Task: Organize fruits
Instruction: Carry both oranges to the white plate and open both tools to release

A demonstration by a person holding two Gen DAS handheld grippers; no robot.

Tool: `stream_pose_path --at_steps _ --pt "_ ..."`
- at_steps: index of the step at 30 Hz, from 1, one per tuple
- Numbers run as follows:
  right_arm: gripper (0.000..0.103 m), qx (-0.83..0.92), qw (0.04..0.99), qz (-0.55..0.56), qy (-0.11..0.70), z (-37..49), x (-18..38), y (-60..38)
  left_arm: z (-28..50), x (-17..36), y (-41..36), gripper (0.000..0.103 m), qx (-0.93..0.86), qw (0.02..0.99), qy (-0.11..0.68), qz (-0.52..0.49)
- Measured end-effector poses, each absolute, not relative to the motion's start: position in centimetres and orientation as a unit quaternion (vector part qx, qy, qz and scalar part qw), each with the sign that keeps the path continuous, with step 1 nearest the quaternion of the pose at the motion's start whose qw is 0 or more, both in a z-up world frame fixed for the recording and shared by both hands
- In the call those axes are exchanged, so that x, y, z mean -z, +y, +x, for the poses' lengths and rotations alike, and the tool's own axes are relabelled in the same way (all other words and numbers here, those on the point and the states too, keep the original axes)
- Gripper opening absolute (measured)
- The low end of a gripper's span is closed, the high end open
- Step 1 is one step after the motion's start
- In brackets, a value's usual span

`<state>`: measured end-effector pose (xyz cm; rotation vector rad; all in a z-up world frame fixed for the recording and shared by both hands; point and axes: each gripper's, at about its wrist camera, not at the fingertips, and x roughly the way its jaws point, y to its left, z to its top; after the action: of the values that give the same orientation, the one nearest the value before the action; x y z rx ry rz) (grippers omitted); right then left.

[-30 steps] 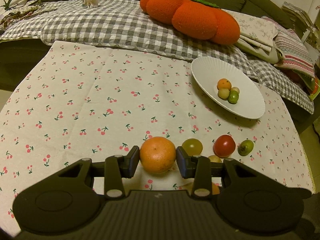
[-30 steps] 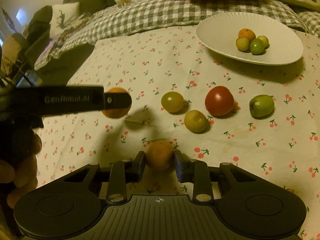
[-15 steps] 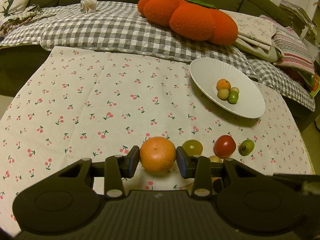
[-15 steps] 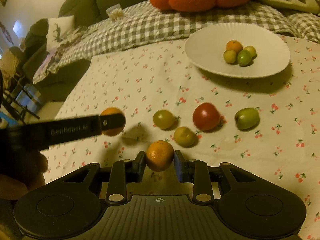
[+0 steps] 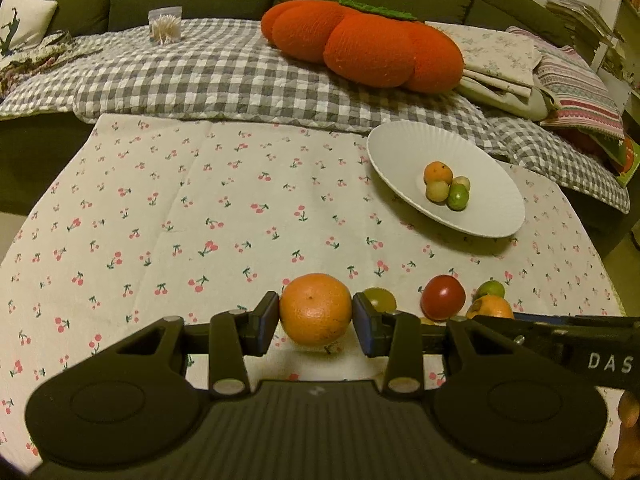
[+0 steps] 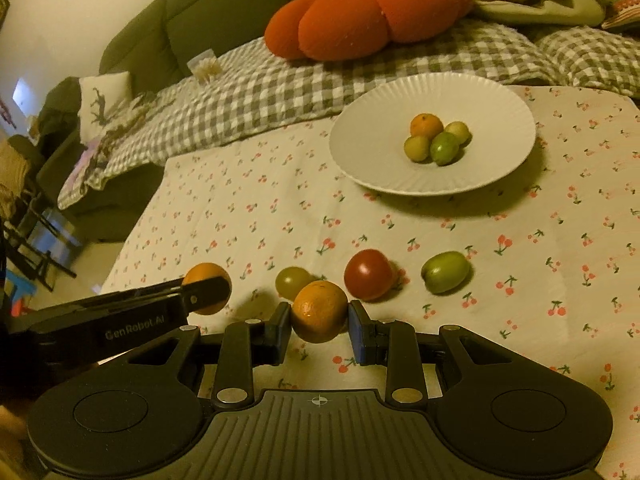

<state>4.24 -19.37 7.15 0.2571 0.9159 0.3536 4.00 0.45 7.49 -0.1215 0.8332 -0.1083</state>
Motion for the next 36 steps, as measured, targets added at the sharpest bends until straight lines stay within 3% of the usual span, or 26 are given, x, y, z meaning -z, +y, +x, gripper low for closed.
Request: stream_pose_path --at_steps 36 --pt "0.029 -0.090 0.895 0.175 0.400 7.9 -9.2 -26.1 9.3 -8.7 -6.4 0.038 0.131 0.931 0.338 0.043"
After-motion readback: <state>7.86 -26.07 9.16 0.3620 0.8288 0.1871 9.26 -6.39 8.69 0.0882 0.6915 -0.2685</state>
